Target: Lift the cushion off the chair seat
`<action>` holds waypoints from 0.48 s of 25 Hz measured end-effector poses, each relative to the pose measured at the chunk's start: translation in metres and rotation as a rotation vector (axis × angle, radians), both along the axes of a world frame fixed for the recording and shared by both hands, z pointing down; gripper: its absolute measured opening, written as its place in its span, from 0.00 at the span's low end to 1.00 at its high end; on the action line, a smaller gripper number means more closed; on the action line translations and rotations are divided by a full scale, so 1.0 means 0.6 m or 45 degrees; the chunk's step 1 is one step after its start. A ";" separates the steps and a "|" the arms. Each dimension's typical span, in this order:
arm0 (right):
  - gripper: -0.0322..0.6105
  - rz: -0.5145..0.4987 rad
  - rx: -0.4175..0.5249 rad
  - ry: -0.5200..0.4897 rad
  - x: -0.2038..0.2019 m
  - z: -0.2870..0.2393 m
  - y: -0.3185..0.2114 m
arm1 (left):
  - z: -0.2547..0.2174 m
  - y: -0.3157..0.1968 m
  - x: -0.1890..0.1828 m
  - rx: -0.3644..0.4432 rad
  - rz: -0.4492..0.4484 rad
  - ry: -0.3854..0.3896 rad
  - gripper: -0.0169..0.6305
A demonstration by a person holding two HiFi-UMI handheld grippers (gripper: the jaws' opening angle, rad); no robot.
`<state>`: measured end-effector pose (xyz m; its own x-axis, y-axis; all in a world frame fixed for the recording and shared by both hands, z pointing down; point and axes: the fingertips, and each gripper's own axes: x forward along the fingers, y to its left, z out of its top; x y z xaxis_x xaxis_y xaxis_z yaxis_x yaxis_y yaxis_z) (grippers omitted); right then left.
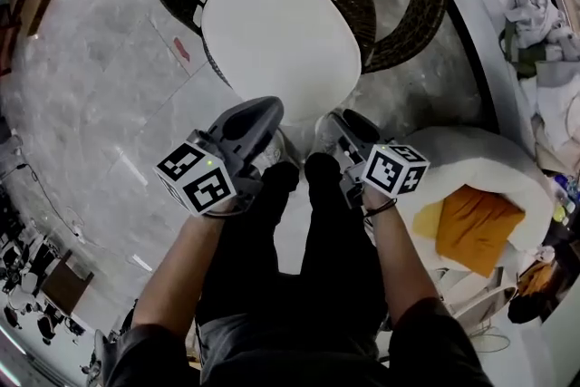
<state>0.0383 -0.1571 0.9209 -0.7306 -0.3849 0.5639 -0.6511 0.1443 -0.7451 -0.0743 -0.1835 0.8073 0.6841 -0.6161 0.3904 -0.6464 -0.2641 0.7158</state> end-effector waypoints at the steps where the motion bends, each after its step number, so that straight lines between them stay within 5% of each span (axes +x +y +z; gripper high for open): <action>1: 0.30 0.012 -0.022 -0.011 -0.001 0.023 0.004 | 0.015 0.000 -0.001 -0.007 0.011 -0.010 0.05; 12: 0.32 0.028 -0.116 -0.217 -0.035 0.159 0.022 | 0.127 -0.006 -0.012 -0.009 0.046 -0.031 0.05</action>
